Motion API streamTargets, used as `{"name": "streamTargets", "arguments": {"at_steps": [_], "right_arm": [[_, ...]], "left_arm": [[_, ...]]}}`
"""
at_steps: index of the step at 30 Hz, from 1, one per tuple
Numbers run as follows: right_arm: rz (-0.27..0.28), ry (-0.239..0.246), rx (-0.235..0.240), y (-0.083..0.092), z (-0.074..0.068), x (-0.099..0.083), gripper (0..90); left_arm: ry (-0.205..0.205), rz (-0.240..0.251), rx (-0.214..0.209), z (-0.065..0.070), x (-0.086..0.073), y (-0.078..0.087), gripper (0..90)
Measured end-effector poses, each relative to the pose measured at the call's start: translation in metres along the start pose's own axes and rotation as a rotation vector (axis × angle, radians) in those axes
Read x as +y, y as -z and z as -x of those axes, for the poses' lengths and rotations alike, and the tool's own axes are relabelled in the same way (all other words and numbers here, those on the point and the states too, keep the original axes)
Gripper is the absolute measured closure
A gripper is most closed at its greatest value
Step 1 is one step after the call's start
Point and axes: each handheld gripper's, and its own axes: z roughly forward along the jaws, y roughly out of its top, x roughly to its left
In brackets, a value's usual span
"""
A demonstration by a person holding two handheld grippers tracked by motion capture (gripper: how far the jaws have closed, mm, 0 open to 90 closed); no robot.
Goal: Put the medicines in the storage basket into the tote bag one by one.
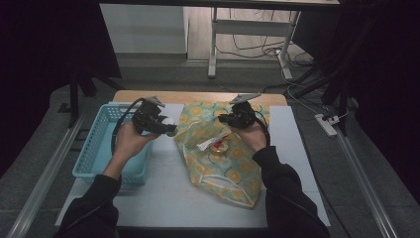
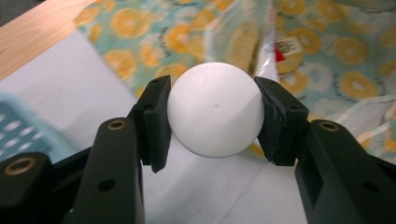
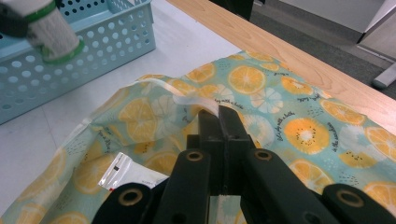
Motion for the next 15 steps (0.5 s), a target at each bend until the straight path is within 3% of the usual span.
{"name": "streamTargets", "arguments": {"at_steps": [15], "right_arm": [[0.004,-0.001,0.006,0.001,0.0,-0.001,90.0]], "left_arm": [[-0.086,-0.005,-0.076,0.036,0.027,-0.037,50.0]]}}
